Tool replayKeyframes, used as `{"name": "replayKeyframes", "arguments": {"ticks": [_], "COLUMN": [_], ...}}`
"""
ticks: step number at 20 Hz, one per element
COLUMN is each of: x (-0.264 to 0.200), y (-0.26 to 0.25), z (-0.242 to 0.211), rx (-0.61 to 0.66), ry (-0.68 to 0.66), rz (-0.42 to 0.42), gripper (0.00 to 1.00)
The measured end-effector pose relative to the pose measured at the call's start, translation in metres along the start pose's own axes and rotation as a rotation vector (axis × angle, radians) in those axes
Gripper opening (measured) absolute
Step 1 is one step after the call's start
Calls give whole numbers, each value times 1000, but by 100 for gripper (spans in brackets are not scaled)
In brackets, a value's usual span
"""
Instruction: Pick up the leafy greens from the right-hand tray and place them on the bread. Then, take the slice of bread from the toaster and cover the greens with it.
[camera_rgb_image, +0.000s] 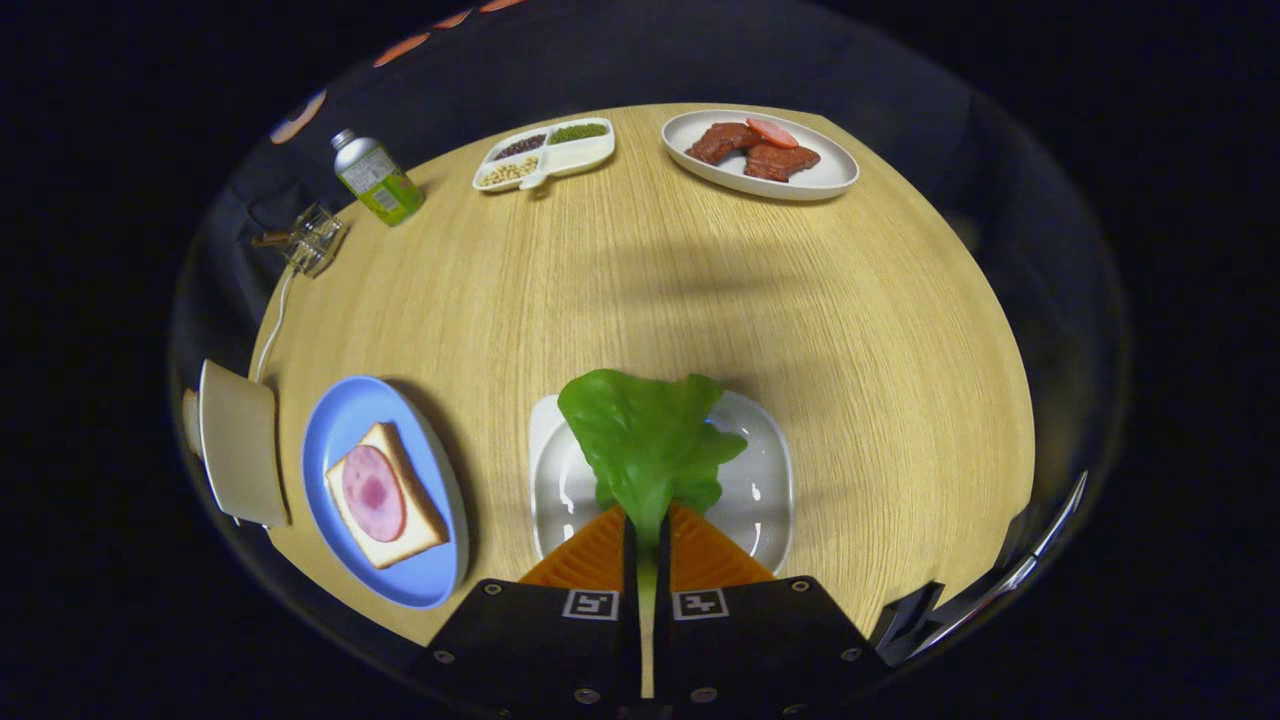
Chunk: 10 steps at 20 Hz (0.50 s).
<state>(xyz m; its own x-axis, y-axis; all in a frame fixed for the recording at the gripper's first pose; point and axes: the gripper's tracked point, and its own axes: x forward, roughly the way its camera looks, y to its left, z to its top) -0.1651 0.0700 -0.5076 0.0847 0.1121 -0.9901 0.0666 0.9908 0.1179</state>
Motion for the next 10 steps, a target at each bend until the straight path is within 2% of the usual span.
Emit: {"name": "replayKeyframes", "arguments": {"ticks": [4,8,10], "x": [-30,-49,-52], "y": [38,83,98], "z": [22,26,24], "rx": [-8,-22,-52], "ry": [-66,-66,-60], "rz": [83,178,198], "gripper": [5,5,5]}}
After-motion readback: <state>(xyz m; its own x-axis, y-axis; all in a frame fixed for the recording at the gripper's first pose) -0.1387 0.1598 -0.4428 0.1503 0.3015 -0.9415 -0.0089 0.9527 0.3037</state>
